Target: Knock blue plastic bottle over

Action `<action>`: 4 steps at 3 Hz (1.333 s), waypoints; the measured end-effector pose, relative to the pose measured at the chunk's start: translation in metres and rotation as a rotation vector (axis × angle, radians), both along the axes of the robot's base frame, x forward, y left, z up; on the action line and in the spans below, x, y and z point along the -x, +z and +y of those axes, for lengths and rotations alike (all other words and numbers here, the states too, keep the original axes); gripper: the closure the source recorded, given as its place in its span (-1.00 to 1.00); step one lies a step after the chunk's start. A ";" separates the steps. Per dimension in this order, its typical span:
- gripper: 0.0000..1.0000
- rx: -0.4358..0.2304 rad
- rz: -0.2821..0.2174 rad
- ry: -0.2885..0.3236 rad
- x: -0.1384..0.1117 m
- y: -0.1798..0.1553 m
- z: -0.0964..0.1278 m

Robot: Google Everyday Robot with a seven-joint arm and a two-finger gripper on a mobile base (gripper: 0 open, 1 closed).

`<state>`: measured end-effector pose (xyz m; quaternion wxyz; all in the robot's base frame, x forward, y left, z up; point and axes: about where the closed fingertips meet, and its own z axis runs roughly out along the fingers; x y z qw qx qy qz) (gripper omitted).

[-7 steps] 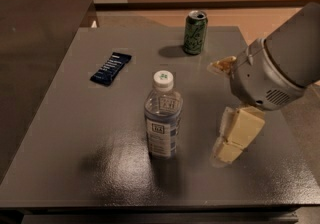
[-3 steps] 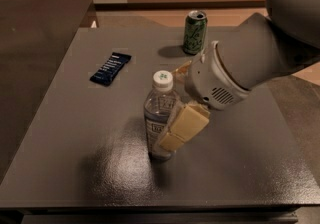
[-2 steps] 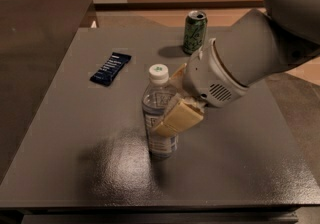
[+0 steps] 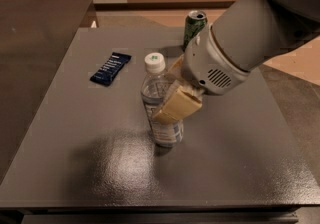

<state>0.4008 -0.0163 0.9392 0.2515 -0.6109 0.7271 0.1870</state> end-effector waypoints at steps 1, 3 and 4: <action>1.00 0.111 -0.013 -0.006 -0.010 0.017 -0.004; 1.00 0.444 -0.025 -0.025 -0.036 0.027 -0.030; 1.00 0.570 0.001 -0.019 -0.043 0.003 -0.041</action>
Offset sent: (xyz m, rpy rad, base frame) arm 0.0469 -0.0496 0.0262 -0.5639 0.0007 -0.0365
